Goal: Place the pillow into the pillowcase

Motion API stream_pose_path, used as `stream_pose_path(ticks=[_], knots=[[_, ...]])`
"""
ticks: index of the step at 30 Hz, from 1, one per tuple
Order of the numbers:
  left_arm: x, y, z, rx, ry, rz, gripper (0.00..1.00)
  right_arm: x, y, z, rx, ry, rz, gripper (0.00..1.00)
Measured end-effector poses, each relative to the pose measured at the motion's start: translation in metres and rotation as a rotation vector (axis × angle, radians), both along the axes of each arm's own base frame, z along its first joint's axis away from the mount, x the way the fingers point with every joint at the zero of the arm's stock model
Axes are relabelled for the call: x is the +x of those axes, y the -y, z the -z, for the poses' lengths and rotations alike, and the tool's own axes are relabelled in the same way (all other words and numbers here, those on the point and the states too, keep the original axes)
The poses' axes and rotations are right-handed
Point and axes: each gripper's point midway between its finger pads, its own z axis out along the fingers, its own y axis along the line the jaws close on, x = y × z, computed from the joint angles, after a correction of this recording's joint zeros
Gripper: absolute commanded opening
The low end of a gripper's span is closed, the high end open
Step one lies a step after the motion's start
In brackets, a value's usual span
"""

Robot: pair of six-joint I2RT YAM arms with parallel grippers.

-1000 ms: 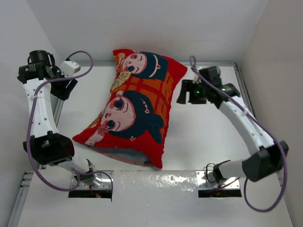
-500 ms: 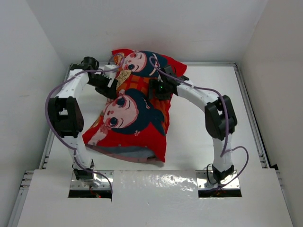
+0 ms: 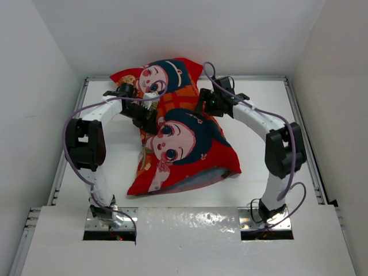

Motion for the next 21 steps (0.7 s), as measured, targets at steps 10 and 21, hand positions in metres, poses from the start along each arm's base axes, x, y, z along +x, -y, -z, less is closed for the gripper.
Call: stream_pose_path(ticks=[10,21], knots=[[-0.004,-0.009,-0.003,0.047,0.021,0.006,0.75,-0.036,0.006,-0.008,0.046,0.053,0.01,0.72],[0.005,-0.022,-0.008,0.116,0.064,-0.012,0.75,-0.058,0.015,-0.002,0.077,0.058,0.049,0.71]])
